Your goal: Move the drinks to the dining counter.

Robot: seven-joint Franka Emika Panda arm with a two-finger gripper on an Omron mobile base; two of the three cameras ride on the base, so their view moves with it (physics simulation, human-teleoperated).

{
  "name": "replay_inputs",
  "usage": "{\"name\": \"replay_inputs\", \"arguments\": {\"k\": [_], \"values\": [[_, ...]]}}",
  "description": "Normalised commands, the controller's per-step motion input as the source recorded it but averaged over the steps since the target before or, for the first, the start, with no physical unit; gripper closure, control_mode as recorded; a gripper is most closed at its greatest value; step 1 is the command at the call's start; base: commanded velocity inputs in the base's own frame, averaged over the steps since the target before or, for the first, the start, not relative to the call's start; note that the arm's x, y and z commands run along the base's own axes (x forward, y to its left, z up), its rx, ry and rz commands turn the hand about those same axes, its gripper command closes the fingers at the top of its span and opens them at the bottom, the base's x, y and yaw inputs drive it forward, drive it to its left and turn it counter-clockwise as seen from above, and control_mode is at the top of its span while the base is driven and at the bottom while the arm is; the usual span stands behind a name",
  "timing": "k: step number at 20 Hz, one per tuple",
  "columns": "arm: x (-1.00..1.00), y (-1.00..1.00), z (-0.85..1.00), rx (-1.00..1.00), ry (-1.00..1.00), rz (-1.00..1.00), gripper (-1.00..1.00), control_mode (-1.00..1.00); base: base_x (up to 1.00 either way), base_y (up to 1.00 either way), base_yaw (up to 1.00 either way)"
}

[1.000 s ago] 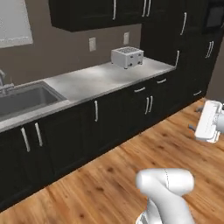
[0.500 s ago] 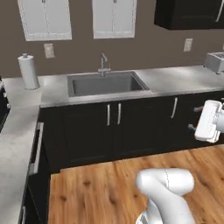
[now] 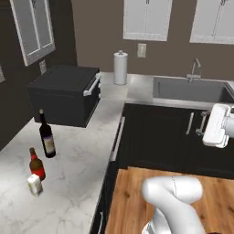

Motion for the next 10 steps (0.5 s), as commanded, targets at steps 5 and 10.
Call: {"name": "replay_inputs", "arguments": {"k": [5, 10], "values": [[0.0, 0.0, 0.0, 0.0, 0.0, 0.0, -1.0, 1.0, 0.74, 0.63, 0.51], [0.0, 0.0, 0.0, 0.0, 0.0, 0.0, -1.0, 1.0, 0.82, 0.52, 0.5]]}}
